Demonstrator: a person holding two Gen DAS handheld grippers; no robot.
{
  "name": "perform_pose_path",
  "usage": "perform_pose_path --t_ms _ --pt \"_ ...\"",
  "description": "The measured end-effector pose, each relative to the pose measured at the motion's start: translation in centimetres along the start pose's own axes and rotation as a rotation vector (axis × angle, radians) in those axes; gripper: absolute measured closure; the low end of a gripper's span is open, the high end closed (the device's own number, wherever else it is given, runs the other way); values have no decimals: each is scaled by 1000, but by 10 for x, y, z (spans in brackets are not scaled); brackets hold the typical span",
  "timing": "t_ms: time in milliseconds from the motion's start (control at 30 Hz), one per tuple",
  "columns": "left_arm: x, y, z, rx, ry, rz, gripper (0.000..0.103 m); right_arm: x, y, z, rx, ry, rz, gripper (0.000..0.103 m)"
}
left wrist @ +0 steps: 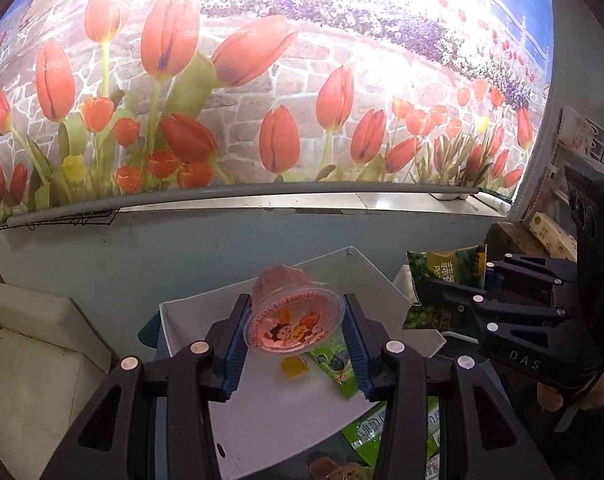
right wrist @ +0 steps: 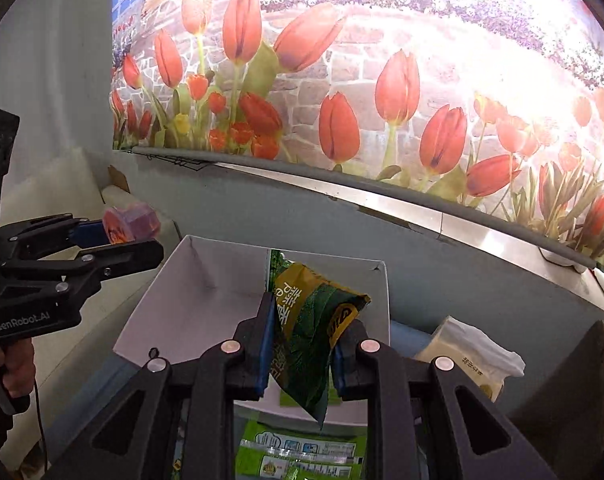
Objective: Organize snacks
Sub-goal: 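Carry pink cup and pea bag into the white box and release both, then move both grippers back to the table and grasp a long green bar with right gripper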
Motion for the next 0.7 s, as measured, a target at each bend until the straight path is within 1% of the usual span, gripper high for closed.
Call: perform_pose_path --t_ms 133,167,267,333,367,400,433,467,500,533,567,600,633,700 --pt "-9 -4 -31 -34 11 -11 55 12 4 -29 -28 -20 -15 78" --pt "-9 -9 -36 -42 8 -10 55 15 2 -38 -39 -17 -22 78" --pt "-9 -22 -54 -92 19 -37 54 20 -5 -56 -69 -48 -14 78" --pt "-10 -30 -63 -113 9 -39 53 24 -10 -66 -92 -44 -26 75" --pt "-12 -34 -68 -127 11 -36 50 27 -12 -70 -91 -44 -37 70" --pt "-14 -37 -71 -133 14 -34 47 30 -13 -72 -87 -61 -45 48" --pt "-16 -39 -73 -140 24 -31 33 32 -15 -73 -77 -71 -48 30" --pt "-19 -42 -74 -146 44 -30 17 35 -17 -72 -61 -62 -51 26" --pt "-20 -43 -72 -135 55 -30 12 36 -18 -70 -55 -47 -55 25" --pt "-22 -44 -68 -115 65 -26 3 38 -19 -68 -51 -38 -62 25" --pt "-24 -45 -65 -101 67 -19 0 39 -19 -64 -41 -34 -71 24" --pt "-25 -44 -64 -101 54 -11 0 40 -20 -59 -26 -21 -81 24" --pt "-26 -44 -64 -108 44 3 0 41 -20 -55 -16 -8 -88 22" --pt "-26 -46 -66 -145 30 23 0 40 -21 -45 12 -12 -89 18"
Point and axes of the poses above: each gripper's, at about its wrist camera, not at the fingertips, and z roughly against the way its jaws point, x to its right, y to its top, the point moved 3 cm from there along -z, roughly the way its jaws point, and after that the axes turned 13 degrees about -z, right-handed, at the moved point
